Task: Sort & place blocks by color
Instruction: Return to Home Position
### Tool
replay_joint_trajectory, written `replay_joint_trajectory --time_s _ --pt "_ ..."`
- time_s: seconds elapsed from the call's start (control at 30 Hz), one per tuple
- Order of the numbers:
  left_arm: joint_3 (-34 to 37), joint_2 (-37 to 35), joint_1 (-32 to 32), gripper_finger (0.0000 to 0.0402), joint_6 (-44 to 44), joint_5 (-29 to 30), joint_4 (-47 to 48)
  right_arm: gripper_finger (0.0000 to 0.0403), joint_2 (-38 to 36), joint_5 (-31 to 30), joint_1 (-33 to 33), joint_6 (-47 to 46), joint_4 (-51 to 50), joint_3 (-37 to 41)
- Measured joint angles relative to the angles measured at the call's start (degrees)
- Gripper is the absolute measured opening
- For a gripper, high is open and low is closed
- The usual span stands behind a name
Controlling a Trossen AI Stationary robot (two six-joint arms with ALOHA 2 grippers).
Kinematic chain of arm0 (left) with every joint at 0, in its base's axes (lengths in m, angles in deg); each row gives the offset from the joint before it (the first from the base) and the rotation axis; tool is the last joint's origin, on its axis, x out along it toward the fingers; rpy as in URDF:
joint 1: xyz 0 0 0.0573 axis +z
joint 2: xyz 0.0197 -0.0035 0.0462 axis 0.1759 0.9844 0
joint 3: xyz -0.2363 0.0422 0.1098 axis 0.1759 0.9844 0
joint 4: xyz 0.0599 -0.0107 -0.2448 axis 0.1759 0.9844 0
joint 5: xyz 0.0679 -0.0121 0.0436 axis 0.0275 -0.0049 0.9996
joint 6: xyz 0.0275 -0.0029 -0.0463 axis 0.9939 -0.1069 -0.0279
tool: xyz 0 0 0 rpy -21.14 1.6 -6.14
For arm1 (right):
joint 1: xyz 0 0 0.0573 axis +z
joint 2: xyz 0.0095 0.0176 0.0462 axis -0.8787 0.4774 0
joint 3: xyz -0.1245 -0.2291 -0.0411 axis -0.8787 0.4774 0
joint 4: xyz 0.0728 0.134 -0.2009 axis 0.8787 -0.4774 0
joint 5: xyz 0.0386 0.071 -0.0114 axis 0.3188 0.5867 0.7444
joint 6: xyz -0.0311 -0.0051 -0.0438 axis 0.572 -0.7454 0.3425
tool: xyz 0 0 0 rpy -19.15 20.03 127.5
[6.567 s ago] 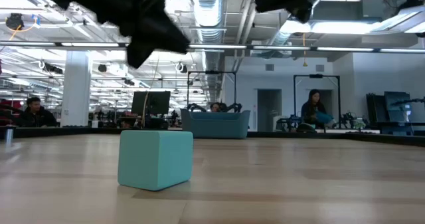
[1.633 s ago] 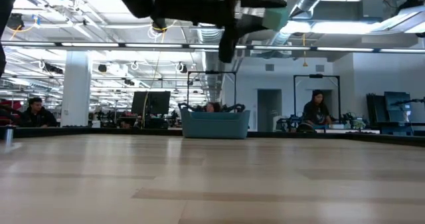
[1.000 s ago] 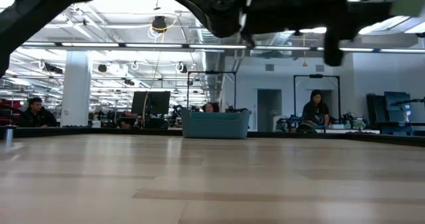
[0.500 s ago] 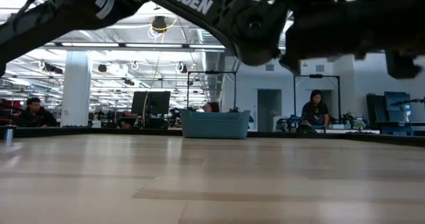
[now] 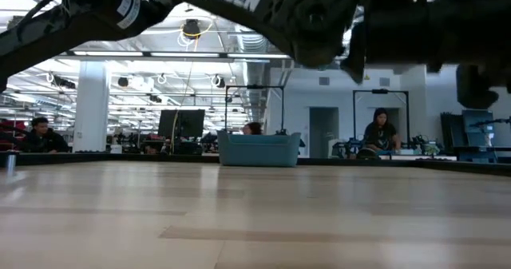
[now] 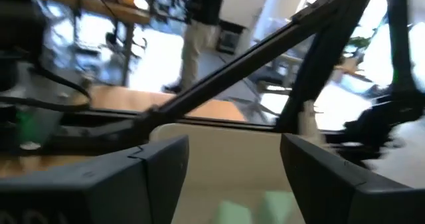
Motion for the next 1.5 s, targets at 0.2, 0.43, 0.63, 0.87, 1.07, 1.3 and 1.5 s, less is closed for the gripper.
replay_joint_trajectory --time_s 0.2,0.43,0.63,0.87,1.07,1.3,1.5 --pt "1.7 -7.0 3.1 0.0207 -8.1 -12.0 8.7 0.0188 0.0 -1.6 0.0 -1.7 0.2 -0.5" --pt "1.5 -21.2 6.8 0.012 12.0 -16.0 29.7 0.0178 0.0 -5.5 -0.3 1.2 5.2 -3.3" --pt "1.8 -26.6 11.7 0.0052 23.5 -17.5 47.5 0.0167 0.0 -10.3 -0.8 5.6 9.0 -6.2" --pt "1.8 -27.5 16.1 0.0004 30.8 -30.9 63.0 0.0152 1.3 -16.6 -0.7 8.2 9.9 -4.3" --pt "1.8 -29.1 18.8 0.0 36.9 -33.3 73.5 0.0135 4.6 -21.2 -1.4 1.9 10.4 -0.6" --pt "8.0 -34.0 24.1 0.0 40.6 -38.2 77.3 0.0121 8.3 -22.9 -1.5 -1.9 13.0 -0.2" --pt "30.0 -43.5 25.7 0.0 36.4 -32.7 63.4 0.0118 9.9 -26.3 -1.7 -1.7 13.6 -0.2"
